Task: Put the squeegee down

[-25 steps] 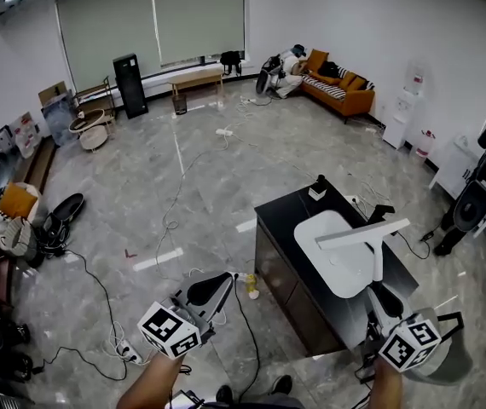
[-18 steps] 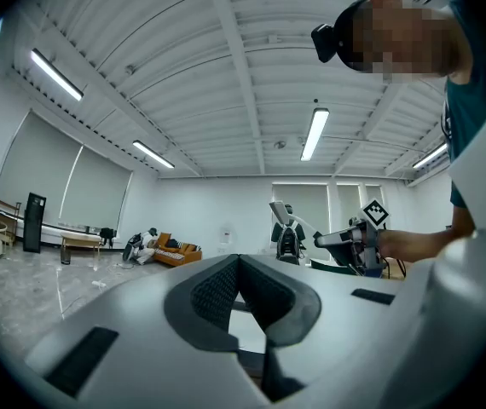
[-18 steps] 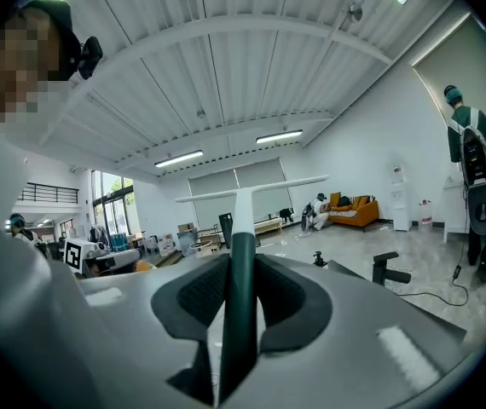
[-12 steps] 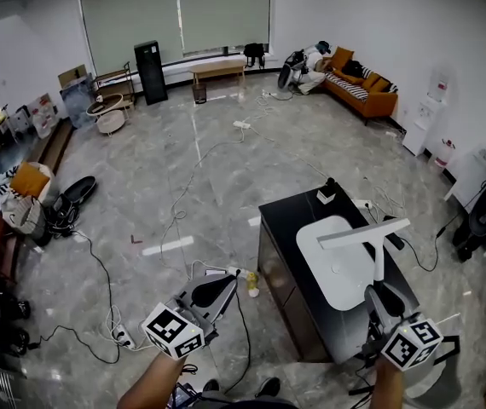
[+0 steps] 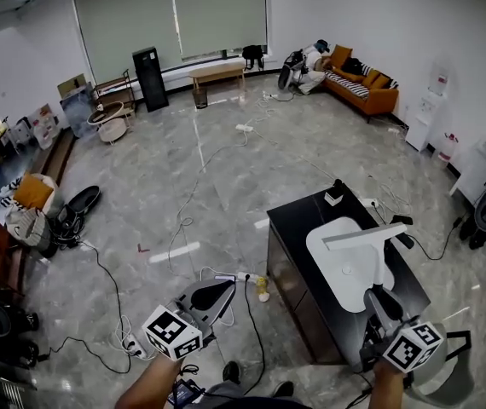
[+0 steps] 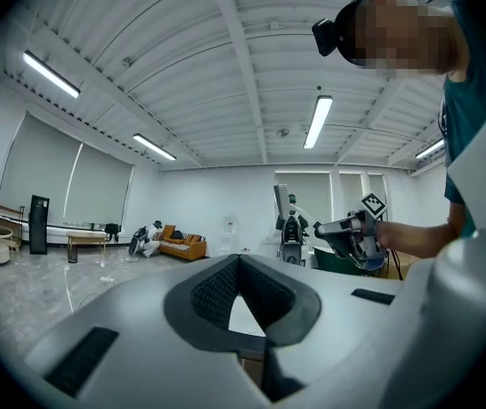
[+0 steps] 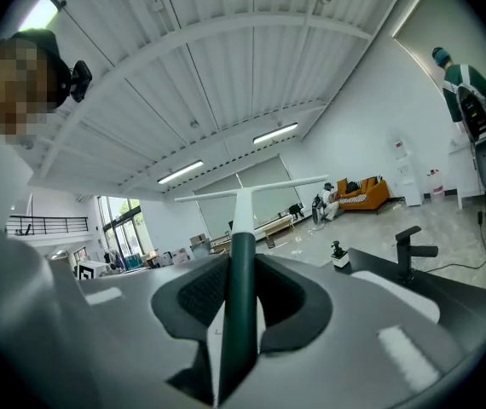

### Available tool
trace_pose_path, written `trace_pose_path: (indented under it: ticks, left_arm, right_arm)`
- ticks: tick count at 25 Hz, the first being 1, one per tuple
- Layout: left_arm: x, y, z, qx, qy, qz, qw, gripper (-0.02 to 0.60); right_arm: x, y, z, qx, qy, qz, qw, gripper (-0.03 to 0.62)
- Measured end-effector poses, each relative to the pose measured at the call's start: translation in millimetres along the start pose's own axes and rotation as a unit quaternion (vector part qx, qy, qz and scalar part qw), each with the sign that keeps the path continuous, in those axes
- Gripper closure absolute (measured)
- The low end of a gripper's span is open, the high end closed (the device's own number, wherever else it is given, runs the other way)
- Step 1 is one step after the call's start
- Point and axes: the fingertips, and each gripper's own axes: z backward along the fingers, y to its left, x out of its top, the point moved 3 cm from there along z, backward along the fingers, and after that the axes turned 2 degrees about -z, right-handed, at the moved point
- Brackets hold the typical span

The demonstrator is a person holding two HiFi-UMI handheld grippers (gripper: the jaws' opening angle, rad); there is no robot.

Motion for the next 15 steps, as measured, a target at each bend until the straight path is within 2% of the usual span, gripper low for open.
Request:
trace_pose_path:
  ticks: [5, 15]
  left_arm:
    - [22, 25, 2, -0.016, -0.012, -0.012, 0.9997, 0.577]
    - [10, 67, -31, -0.059, 0.003, 0.001, 0.9983, 0.577]
  right_arm:
    - [5, 10, -10, -0.015, -0.014, 0.002, 1.000, 0.493]
    - [6, -3, -32, -0.064, -0.028, -0.004, 0.998, 0.493]
